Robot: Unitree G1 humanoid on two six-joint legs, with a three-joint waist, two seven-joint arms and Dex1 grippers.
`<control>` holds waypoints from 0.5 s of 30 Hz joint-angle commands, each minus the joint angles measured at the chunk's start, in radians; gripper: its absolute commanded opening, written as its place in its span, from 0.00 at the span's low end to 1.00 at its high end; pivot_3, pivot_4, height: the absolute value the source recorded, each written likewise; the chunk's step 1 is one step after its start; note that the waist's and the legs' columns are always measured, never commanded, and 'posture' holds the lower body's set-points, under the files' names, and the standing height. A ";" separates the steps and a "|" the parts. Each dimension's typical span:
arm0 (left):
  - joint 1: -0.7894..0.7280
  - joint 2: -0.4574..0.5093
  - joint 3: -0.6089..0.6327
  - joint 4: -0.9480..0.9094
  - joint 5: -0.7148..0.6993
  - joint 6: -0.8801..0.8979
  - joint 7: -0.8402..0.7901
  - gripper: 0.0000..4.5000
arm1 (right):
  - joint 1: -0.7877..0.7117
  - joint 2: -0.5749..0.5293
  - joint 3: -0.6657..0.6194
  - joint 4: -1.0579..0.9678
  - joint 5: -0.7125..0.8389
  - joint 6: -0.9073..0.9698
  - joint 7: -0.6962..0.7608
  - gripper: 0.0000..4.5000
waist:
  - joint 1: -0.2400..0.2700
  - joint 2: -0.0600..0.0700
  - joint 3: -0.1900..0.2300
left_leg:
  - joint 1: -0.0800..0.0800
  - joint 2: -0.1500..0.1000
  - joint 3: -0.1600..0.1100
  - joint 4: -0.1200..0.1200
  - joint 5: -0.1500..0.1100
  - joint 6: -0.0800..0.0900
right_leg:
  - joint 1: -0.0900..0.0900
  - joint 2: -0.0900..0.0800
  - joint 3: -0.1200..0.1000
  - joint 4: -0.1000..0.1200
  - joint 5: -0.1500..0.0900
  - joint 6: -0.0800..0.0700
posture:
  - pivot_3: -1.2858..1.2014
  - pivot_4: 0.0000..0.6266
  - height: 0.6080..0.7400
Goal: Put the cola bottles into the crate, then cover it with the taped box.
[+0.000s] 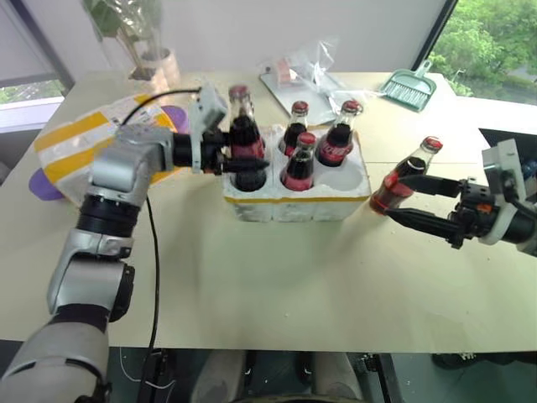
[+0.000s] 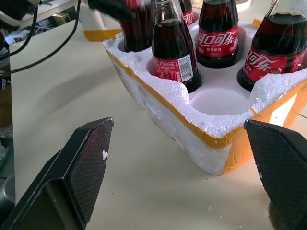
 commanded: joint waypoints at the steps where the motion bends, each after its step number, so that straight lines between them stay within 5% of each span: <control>1: -0.037 0.008 0.031 -0.025 0.002 -0.057 -0.043 0.63 | 0.005 0.003 -0.044 -0.036 0.024 0.000 -0.014 1.00 | 0.000 0.000 0.000 | -0.001 0.000 0.000 0.000 0.000 0.000 | -0.001 0.000 0.000 0.000 0.000 0.000 | 0.52 0.24 0.99; 9: -0.016 -0.043 0.016 0.023 0.055 -0.100 -0.017 0.63 | 0.003 0.004 -0.032 -0.040 0.030 -0.003 -0.027 1.00 | 0.000 0.000 0.000 | -0.002 0.000 0.000 0.001 0.000 0.000 | -0.002 0.000 0.000 0.000 0.000 0.000 | 0.52 0.24 0.99; 12: -0.015 -0.055 0.027 0.049 0.072 -0.105 0.000 0.94 | -0.008 -0.001 -0.023 -0.033 0.025 -0.008 -0.027 1.00 | 0.001 0.000 0.000 | -0.002 0.000 0.000 0.001 0.000 0.000 | -0.001 0.000 0.000 0.000 0.000 0.000 | 0.52 0.24 0.99; 15: -0.011 -0.039 0.048 0.036 0.064 -0.096 0.001 0.97 | -0.022 -0.001 -0.016 -0.021 0.016 -0.010 -0.038 1.00 | 0.000 0.000 0.000 | -0.002 0.000 0.000 0.001 0.000 0.000 | -0.001 0.000 0.000 0.000 0.000 0.000 | 0.52 0.24 0.99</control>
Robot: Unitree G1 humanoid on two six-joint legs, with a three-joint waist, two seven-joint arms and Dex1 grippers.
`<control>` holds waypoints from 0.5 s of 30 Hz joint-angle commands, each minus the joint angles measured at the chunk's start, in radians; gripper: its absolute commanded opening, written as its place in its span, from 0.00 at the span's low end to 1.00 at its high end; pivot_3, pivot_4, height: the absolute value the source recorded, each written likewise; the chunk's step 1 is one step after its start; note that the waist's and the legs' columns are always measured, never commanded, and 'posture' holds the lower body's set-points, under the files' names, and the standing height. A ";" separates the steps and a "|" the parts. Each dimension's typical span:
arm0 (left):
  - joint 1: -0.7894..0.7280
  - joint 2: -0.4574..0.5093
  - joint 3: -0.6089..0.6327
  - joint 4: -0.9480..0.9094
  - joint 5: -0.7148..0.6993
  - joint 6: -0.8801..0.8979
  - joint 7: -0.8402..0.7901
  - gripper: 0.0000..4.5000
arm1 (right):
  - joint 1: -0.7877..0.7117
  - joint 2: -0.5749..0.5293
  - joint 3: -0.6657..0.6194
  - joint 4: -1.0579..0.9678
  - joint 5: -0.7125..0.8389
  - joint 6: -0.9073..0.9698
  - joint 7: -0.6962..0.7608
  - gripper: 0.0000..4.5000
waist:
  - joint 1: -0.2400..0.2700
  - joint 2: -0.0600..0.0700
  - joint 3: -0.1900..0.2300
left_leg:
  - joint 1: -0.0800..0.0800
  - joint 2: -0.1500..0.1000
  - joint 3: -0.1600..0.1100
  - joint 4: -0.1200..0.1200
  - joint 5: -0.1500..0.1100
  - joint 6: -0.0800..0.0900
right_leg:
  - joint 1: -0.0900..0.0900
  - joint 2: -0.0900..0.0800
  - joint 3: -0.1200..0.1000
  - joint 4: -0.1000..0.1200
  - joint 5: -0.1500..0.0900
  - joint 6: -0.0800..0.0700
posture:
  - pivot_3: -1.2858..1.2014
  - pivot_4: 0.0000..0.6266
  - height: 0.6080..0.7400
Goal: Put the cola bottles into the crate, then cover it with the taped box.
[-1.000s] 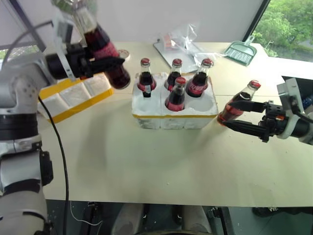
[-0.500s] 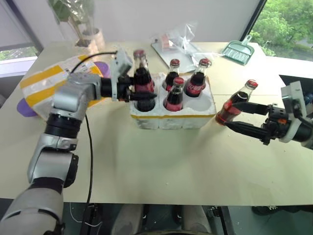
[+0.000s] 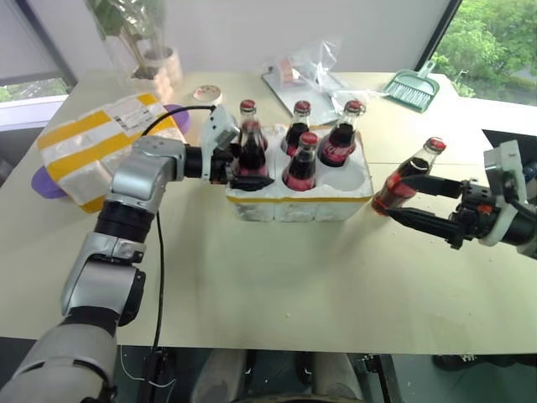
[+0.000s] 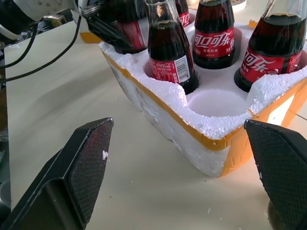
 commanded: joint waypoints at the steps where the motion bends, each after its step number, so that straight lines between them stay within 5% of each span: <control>1: -0.008 0.033 0.057 -0.049 -0.017 0.009 0.003 0.97 | -0.026 -0.001 -0.013 -0.013 -0.004 -0.013 -0.019 1.00 | -0.001 0.000 0.000 | 0.000 0.000 0.000 0.000 0.000 0.000 | 0.000 0.000 0.000 0.000 0.000 0.000 | 0.52 0.24 0.99; 10: 0.087 0.327 0.325 -0.428 -0.356 0.468 -0.057 0.97 | 0.086 0.073 -0.149 -0.026 -0.036 0.008 -0.205 1.00 | -0.019 0.000 0.000 | -0.001 0.001 -0.001 -0.001 0.001 -0.002 | -0.001 0.000 0.001 0.001 0.000 0.000 | 0.52 0.24 0.99; 15: 0.388 0.501 0.496 -0.699 -0.498 0.546 -0.113 0.97 | 0.159 0.199 -0.194 -0.049 -0.045 0.041 -0.407 1.00 | -0.027 0.002 -0.003 | 0.006 0.001 -0.001 -0.003 -0.001 0.000 | 0.004 -0.001 0.002 -0.002 0.000 -0.001 | 0.52 0.24 0.99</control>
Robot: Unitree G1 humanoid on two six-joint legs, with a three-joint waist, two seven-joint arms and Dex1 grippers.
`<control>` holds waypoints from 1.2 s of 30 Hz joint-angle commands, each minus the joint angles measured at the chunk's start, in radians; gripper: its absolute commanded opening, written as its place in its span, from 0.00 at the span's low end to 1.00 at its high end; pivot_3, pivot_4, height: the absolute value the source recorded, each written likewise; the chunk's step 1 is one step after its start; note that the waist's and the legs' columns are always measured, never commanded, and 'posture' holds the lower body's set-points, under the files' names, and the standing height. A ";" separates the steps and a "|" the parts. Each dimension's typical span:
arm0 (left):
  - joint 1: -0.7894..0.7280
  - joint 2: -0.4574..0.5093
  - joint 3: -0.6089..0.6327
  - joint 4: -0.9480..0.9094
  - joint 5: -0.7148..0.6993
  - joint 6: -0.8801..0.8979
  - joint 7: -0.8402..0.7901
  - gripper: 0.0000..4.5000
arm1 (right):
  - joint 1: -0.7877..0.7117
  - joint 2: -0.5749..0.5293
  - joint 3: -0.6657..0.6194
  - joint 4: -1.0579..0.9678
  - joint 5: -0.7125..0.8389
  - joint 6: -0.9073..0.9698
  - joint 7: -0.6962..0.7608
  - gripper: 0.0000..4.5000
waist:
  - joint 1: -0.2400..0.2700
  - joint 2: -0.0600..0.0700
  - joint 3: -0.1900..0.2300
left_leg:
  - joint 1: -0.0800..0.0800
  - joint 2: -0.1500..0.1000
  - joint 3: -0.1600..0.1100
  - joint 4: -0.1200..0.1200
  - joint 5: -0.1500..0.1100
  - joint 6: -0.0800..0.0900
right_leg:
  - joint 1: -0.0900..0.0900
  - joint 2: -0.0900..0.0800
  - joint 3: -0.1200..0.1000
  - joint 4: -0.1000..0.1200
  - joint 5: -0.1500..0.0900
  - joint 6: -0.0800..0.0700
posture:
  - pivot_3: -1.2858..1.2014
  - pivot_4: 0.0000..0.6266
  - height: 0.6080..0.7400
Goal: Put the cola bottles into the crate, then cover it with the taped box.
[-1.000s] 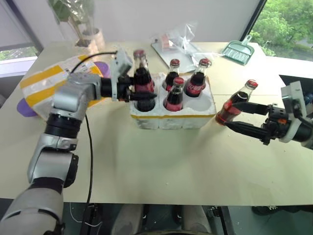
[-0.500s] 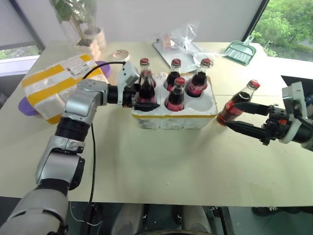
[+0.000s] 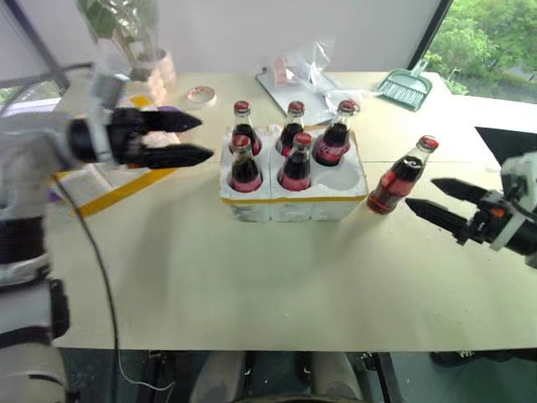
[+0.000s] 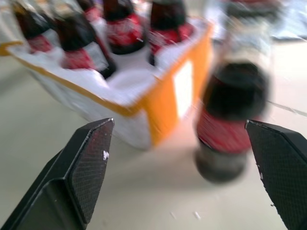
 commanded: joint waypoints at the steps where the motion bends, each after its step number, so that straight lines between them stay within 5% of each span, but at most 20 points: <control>1: 0.139 0.034 0.067 -0.155 -0.060 0.018 0.015 0.97 | -0.018 0.065 -0.028 -0.034 0.004 0.006 -0.125 1.00 | 0.001 0.002 -0.001 | 0.001 0.000 0.000 0.000 0.000 0.000 | 0.001 0.000 0.001 0.000 0.000 0.000 | 0.52 0.24 0.99; 12: 0.283 -0.016 0.093 -0.287 -0.113 -0.020 0.187 0.97 | -0.230 0.143 0.141 0.178 -0.143 -0.101 -0.199 1.00 | 0.002 0.001 -0.001 | 0.007 0.001 0.001 -0.002 0.002 0.001 | 0.005 0.001 0.001 0.000 0.000 -0.001 | 0.52 0.24 0.99; 27: 0.277 -0.005 0.089 -0.275 -0.136 -0.058 0.247 0.97 | -0.271 0.166 0.198 0.214 -0.144 -0.128 -0.125 1.00 | 0.002 0.002 -0.001 | 0.007 0.001 0.001 -0.003 0.002 0.000 | 0.005 0.002 0.001 0.000 0.000 -0.001 | 0.52 0.24 0.99; 36: 0.250 -0.005 0.054 -0.266 -0.133 -0.079 0.254 0.97 | -0.415 0.242 0.282 0.431 -0.241 -0.237 -0.122 1.00 | -0.002 0.002 -0.001 | 0.007 0.001 0.001 -0.003 0.002 0.000 | 0.004 0.003 0.000 0.000 0.000 -0.001 | 0.52 0.24 0.99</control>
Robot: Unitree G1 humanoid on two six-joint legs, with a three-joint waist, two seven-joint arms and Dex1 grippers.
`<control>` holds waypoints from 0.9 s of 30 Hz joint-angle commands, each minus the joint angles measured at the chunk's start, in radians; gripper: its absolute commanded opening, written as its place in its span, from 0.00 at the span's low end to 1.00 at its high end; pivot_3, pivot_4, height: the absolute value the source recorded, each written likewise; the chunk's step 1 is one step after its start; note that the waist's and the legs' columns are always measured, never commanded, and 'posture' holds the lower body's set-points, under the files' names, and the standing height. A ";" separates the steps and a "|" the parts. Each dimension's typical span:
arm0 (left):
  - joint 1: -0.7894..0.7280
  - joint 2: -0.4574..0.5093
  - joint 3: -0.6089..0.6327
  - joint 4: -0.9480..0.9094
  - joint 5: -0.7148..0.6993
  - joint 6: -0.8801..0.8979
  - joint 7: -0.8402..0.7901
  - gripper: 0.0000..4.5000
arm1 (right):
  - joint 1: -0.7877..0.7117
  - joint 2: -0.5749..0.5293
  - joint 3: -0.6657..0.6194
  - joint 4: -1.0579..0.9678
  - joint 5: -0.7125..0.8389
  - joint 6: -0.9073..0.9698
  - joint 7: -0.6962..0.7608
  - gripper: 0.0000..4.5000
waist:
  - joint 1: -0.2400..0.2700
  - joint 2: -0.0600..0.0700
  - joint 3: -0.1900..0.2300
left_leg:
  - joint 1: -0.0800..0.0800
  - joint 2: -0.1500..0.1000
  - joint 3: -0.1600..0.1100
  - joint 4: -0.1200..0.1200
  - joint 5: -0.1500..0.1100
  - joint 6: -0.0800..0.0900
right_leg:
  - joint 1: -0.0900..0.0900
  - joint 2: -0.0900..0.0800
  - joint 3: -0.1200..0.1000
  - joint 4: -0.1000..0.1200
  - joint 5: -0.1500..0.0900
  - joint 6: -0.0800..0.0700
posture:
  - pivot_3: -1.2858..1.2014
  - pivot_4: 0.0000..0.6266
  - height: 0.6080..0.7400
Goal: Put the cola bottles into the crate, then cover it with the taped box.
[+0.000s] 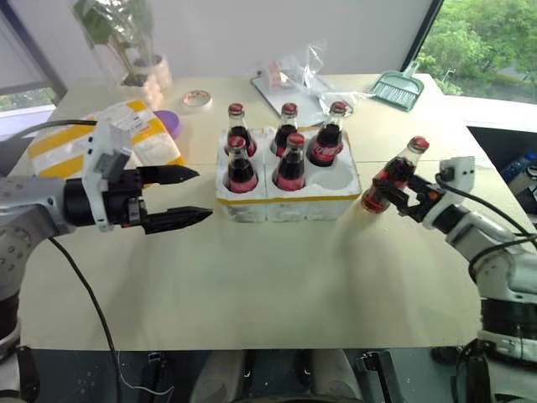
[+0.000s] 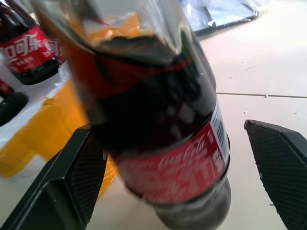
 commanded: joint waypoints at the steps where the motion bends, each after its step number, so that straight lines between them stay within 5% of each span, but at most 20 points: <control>1: -0.025 0.015 -0.001 -0.004 -0.014 -0.019 0.001 0.97 | -0.066 0.012 0.007 0.074 -0.035 -0.068 0.015 1.00 | 0.001 0.000 0.000 | 0.000 0.000 0.000 0.000 0.000 0.000 | 0.000 0.000 0.000 0.000 0.000 0.000 | 0.52 0.24 0.99; 5: -0.036 0.018 -0.008 0.000 -0.012 -0.023 0.004 0.97 | -0.099 0.025 0.013 0.123 -0.047 -0.098 0.033 1.00 | 0.003 0.000 0.000 | 0.000 0.000 0.000 0.000 0.000 0.000 | 0.000 0.000 0.000 0.000 0.000 0.000 | 0.52 0.24 0.99; 9: -0.035 0.018 -0.008 0.001 -0.010 -0.026 0.008 1.00 | -0.100 0.027 0.005 0.100 -0.037 -0.102 0.049 0.64 | 0.002 0.000 0.000 | 0.000 0.000 0.000 0.000 0.000 0.000 | 0.000 0.000 0.000 0.000 0.000 0.000 | 0.52 0.24 0.99; 21: 0.002 0.007 0.006 -0.017 -0.025 -0.021 0.038 1.00 | -0.254 0.014 -0.121 -0.111 0.225 0.051 0.023 0.64 | -0.003 0.006 0.004 | -0.001 0.000 0.000 -0.001 0.000 0.000 | -0.002 0.001 0.001 0.000 0.000 0.000 | 0.52 0.24 0.99; 27: 0.012 0.009 0.004 -0.027 -0.031 -0.026 0.050 1.00 | -0.321 0.059 -0.027 -0.203 0.293 0.132 0.018 0.64 | -0.003 0.006 0.004 | -0.001 0.001 0.000 -0.004 0.000 0.000 | -0.003 0.001 0.001 -0.001 0.000 0.000 | 0.52 0.24 0.99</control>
